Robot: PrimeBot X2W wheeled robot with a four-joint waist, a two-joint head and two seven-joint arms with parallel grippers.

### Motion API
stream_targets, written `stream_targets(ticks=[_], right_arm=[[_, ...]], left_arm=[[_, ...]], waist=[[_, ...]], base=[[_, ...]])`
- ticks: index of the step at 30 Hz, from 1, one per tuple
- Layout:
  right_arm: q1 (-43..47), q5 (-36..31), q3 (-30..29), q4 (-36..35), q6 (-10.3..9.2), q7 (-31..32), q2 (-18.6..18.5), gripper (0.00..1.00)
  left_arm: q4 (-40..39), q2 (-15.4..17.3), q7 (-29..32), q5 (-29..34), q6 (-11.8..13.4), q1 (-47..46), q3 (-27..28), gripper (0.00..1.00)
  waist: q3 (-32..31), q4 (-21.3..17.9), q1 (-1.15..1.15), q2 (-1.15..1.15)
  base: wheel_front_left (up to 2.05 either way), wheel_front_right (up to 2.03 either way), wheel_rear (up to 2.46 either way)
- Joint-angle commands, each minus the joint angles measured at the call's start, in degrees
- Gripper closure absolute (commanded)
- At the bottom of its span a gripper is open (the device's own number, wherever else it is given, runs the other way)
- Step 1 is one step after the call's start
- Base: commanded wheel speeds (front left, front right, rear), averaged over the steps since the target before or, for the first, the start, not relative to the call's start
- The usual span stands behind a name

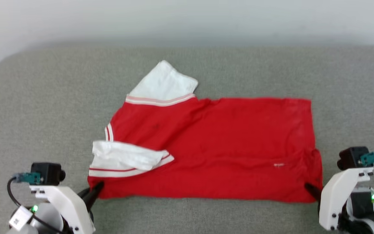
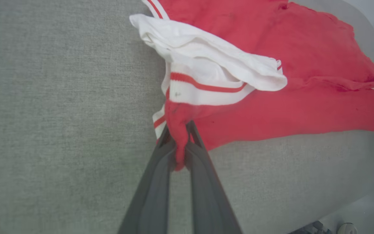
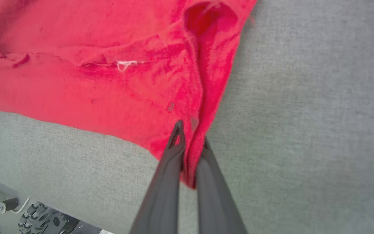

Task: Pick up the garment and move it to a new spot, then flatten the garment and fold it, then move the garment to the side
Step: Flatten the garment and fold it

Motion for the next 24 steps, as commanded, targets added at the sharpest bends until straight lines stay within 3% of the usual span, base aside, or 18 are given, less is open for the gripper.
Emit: stream_targets(ticks=[1,10,17,18,19,21,22,23,24], right_arm=[[2.44,0.61,0.21,-0.76,-0.03,0.40,-0.29,1.00],[11.21,1.23,-0.43,-1.13,-0.03,0.78,0.78,1.00],[13.84,1.23,-1.42,3.33,-0.03,-3.12,2.40,1.00],[14.06,1.37,-1.35,4.32,-0.03,-4.04,2.62,0.84],[14.03,1.38,-1.16,5.23,-0.03,-5.20,2.79,0.00],[13.81,1.24,-0.83,6.92,-0.03,-7.84,2.82,0.00],[13.70,1.13,-0.45,7.49,-0.03,-9.44,2.64,0.00],[13.54,1.07,-0.14,7.79,-0.03,-11.19,2.41,0.00],[13.38,1.07,0.28,8.23,-0.03,-12.91,2.19,0.00]], left_arm=[[-0.93,0.30,-0.39,-0.50,1.12,2.72,-0.06,1.00],[-3.06,1.40,0.06,-3.34,5.19,13.58,0.32,1.00],[0.35,-1.27,-0.05,-4.41,4.72,14.62,-1.20,1.00],[1.16,-1.74,-0.49,-4.06,4.31,13.90,-1.30,1.00],[1.99,-2.44,-1.25,-3.96,4.10,13.16,-1.18,0.71],[3.84,-3.27,-1.20,-3.86,3.28,12.82,-2.09,0.59],[4.72,-3.62,-1.65,-3.74,3.10,12.50,-2.18,0.11],[5.33,-3.92,-2.28,-3.39,2.95,11.96,-2.04,0.00],[5.98,-4.20,-2.80,-3.19,2.91,11.69,-1.96,0.00]], waist=[[-4.00,-0.12,0.00,0.00],[-7.82,0.07,0.00,0.00],[-8.12,0.54,0.00,0.00],[-8.21,0.60,0.00,0.00],[-8.29,0.60,0.00,0.00],[-8.51,0.42,0.00,0.00],[-8.69,0.27,0.00,0.00],[-8.81,0.16,0.00,0.00],[-8.97,-0.01,0.00,0.00]], base=[[0.00,0.00,0.00],[0.00,0.00,0.00],[0.00,0.00,0.00],[0.00,0.00,0.00],[0.00,0.00,0.00],[0.00,0.00,0.00],[0.00,0.00,0.00],[0.00,0.00,0.00],[0.00,0.00,0.00]])
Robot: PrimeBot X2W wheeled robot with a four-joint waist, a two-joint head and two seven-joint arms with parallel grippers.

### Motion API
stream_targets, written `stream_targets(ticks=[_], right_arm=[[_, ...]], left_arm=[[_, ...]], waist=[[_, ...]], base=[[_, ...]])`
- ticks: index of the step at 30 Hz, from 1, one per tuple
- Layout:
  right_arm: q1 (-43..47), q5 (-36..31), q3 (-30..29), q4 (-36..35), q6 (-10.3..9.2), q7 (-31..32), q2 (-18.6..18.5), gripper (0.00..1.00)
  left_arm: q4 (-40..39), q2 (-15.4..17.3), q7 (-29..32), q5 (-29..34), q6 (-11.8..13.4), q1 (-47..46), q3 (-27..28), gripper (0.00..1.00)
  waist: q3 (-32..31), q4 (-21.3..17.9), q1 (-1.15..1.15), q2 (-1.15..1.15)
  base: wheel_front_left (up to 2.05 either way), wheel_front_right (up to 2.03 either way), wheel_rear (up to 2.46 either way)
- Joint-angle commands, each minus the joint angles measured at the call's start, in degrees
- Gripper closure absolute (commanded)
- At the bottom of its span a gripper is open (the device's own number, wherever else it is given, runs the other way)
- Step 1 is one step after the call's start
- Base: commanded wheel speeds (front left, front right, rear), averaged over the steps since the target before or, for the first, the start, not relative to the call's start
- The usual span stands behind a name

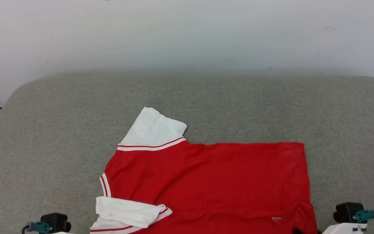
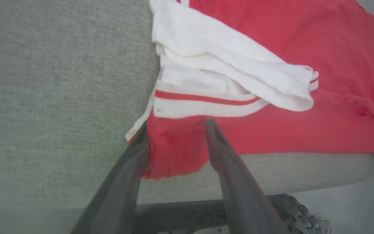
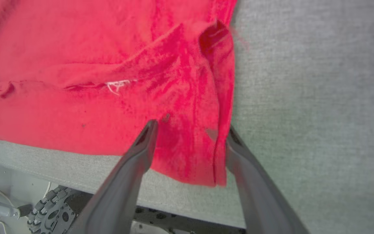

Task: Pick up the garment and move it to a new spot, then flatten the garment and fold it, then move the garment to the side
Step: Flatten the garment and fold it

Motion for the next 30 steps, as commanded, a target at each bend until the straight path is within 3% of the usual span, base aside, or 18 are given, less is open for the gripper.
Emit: stream_targets(ticks=[1,2,3,14,22,30], right_arm=[[-0.35,-0.41,0.17,-0.07,-0.03,-0.99,-0.41,0.00],[-1.40,-1.32,0.17,-0.74,-0.03,-8.06,-0.72,0.00],[-1.04,-2.04,0.73,-0.54,-0.03,-10.90,-0.80,0.00],[-4.82,-8.50,-1.14,-3.30,-0.03,-29.54,1.10,0.00],[-7.66,-13.72,-2.21,-10.16,-0.03,-32.36,3.43,0.00],[-11.82,-16.10,-1.16,-16.79,-0.03,-31.25,4.35,0.00]], left_arm=[[0.17,-0.08,-0.18,0.27,-0.10,-0.57,-0.04,0.00],[0.66,-0.23,-1.56,0.91,-0.40,-1.29,0.34,0.00],[0.87,-0.17,-2.38,1.30,-0.29,-1.48,0.65,0.00],[0.00,-0.33,-11.22,7.58,1.11,-6.05,2.43,0.00],[0.81,-2.54,-20.89,12.39,1.94,-12.99,4.74,0.00],[5.78,-3.20,-22.19,13.43,-2.47,-24.25,4.75,0.00]], waist=[[-0.15,-0.19,0.00,0.00],[-0.45,-0.55,0.00,0.00],[-0.61,-0.74,0.00,0.00],[-0.23,-2.10,0.00,0.00],[4.92,-3.08,0.00,0.00],[13.14,-5.32,0.00,0.00]], base=[[0.00,0.00,0.00],[0.00,0.00,0.00],[0.00,0.00,0.00],[0.00,0.00,0.00],[0.00,0.00,0.00],[0.00,0.00,0.00]])
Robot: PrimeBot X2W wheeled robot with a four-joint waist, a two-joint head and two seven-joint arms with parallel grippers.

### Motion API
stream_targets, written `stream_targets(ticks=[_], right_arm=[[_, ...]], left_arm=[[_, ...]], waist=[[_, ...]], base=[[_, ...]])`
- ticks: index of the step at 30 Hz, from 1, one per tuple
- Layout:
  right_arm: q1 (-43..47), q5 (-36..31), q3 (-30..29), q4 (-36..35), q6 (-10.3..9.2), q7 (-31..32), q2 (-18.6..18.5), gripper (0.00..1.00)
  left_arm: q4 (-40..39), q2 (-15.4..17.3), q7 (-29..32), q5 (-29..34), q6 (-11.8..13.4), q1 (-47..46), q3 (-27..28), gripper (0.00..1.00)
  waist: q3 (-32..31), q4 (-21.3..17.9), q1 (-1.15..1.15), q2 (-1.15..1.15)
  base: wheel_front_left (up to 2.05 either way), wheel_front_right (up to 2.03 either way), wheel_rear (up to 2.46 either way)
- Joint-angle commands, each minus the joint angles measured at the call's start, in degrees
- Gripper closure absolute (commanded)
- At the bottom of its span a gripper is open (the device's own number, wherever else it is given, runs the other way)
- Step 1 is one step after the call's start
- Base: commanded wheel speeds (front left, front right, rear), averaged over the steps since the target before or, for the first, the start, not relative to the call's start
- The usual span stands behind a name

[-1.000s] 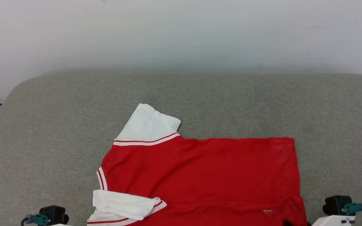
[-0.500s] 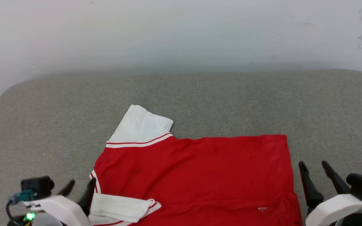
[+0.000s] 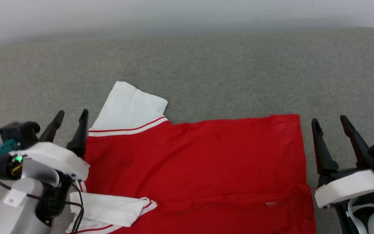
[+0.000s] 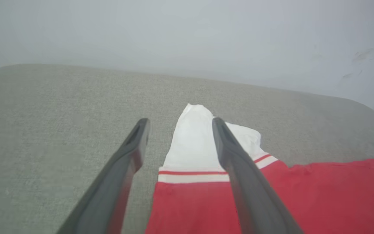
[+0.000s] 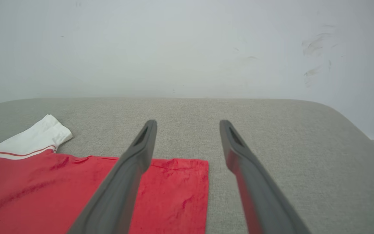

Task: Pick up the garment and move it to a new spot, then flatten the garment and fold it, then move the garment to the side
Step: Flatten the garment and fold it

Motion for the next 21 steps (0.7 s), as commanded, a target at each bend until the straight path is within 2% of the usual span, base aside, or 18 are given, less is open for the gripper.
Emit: stream_targets(ticks=[1,6,11,15,21], right_arm=[[-1.22,0.28,0.12,-0.48,-0.03,-0.16,0.25,0.00],[-3.62,1.20,1.52,-1.10,-0.03,-0.51,0.27,0.00],[-4.87,2.25,2.27,-0.55,-0.03,-0.92,0.27,0.00],[-5.64,3.39,2.96,0.46,-0.03,-1.79,0.26,0.00],[-6.68,5.60,3.93,2.82,-0.03,-2.17,0.26,0.00]], left_arm=[[0.56,0.09,0.30,0.02,-0.66,-1.76,0.00,0.00],[5.13,1.74,4.06,-0.79,-5.75,-10.54,-0.76,0.00],[10.06,3.86,13.38,-3.52,-10.07,-18.70,-1.94,0.00],[13.59,6.24,24.21,-6.66,-11.94,-23.39,-3.81,0.00],[17.89,8.98,37.20,-10.71,-12.57,-27.31,-5.44,0.00]], waist=[[3.06,-1.51,-0.01,0.00],[6.73,-3.64,-0.01,0.00],[9.33,-5.59,-0.01,0.00],[10.88,-7.52,-0.01,0.00],[12.81,-9.94,-0.01,0.00]], base=[[0.00,0.00,0.00],[0.00,0.00,0.00],[0.00,0.00,0.00],[0.00,0.00,0.00],[0.00,0.00,0.00]])
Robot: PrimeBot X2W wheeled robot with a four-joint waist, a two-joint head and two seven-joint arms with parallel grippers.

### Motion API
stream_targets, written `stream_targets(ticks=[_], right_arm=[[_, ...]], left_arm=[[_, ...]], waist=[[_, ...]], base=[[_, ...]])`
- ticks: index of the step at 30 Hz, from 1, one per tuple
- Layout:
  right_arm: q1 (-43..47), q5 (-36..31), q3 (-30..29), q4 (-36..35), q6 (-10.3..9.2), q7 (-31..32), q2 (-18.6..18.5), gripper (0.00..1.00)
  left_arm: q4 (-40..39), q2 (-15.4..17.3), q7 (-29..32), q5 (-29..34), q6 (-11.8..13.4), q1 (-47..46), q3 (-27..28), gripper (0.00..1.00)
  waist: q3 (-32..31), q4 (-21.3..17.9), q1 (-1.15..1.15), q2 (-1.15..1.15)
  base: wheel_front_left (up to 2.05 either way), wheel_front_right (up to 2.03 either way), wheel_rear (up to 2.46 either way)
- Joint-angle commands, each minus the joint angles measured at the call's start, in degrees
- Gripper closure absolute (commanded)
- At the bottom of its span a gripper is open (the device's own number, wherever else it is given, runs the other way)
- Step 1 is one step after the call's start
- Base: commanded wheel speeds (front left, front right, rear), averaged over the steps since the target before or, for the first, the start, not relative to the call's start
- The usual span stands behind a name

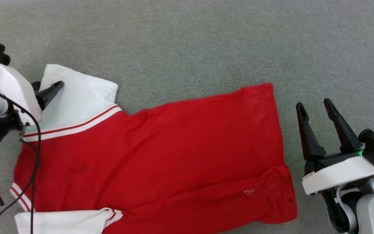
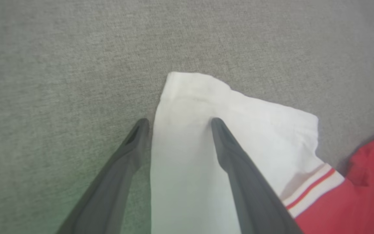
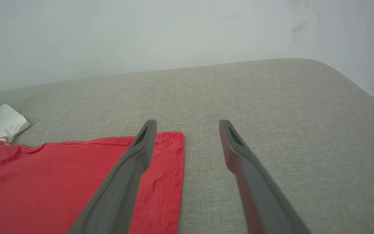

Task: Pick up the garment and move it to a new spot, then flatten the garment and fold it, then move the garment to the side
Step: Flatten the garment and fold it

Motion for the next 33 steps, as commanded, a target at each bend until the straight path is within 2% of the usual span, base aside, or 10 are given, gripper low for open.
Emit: stream_targets(ticks=[1,6,7,8,9,10,17,20,25,33], right_arm=[[-1.22,0.51,0.12,0.24,-0.03,-0.34,0.15,0.00],[-1.43,2.07,0.27,2.02,-0.03,-0.47,0.15,0.00],[-1.48,2.27,0.15,2.32,-0.03,-0.43,0.15,0.00],[-1.58,2.38,0.06,2.56,-0.03,-0.50,0.15,0.00],[-1.65,2.64,0.04,2.81,-0.03,-0.39,0.15,0.00],[-1.69,2.80,0.09,2.99,-0.03,-0.20,0.16,0.00],[-2.72,4.59,0.43,4.44,-0.03,1.37,0.14,0.00],[-4.20,6.01,-0.02,6.88,-0.03,3.95,0.13,0.00],[-9.34,6.83,-0.96,12.56,-0.03,12.54,0.16,0.00],[-18.08,7.45,-0.22,19.16,-0.03,29.04,-4.21,0.00]], left_arm=[[0.52,0.50,1.24,0.30,-0.19,-1.02,-0.47,0.00],[3.61,-0.11,8.52,-1.13,-0.45,-0.57,-3.61,0.00],[4.33,-0.64,10.94,-1.38,-0.47,0.05,-4.77,0.20],[4.97,-1.16,12.58,-1.77,-0.48,0.59,-5.66,0.67],[5.37,-1.75,13.41,-1.99,-0.38,0.77,-6.10,0.92],[5.86,-2.33,14.12,-2.39,-0.29,0.85,-6.32,1.00],[7.89,-3.66,10.78,-0.27,-0.08,-0.73,-6.78,1.00],[8.29,-3.71,7.96,0.60,0.36,-2.49,-5.93,1.00],[6.74,-4.45,3.31,1.30,0.20,-4.94,-4.64,1.00],[2.43,-4.50,-1.40,3.29,-0.40,-4.64,-5.63,1.00]], waist=[[1.00,-0.99,-0.01,0.00],[2.14,-2.16,-0.01,0.00],[2.27,-2.28,-0.01,0.00],[2.35,-2.38,-0.01,0.00],[2.44,-2.48,-0.01,0.00],[2.54,-2.62,-0.01,0.00],[1.92,-2.46,-0.01,0.00],[0.95,-1.76,-0.01,0.00],[-0.61,0.69,-0.01,0.00],[-1.71,5.28,-0.01,0.00]], base=[[0.00,0.00,0.00],[0.00,0.00,0.00],[0.00,0.00,0.00],[0.00,0.00,0.00],[0.00,0.00,0.00],[0.00,0.00,0.00],[0.00,0.00,0.00],[0.00,0.00,0.00],[0.00,0.00,0.00],[0.00,0.00,0.00]])
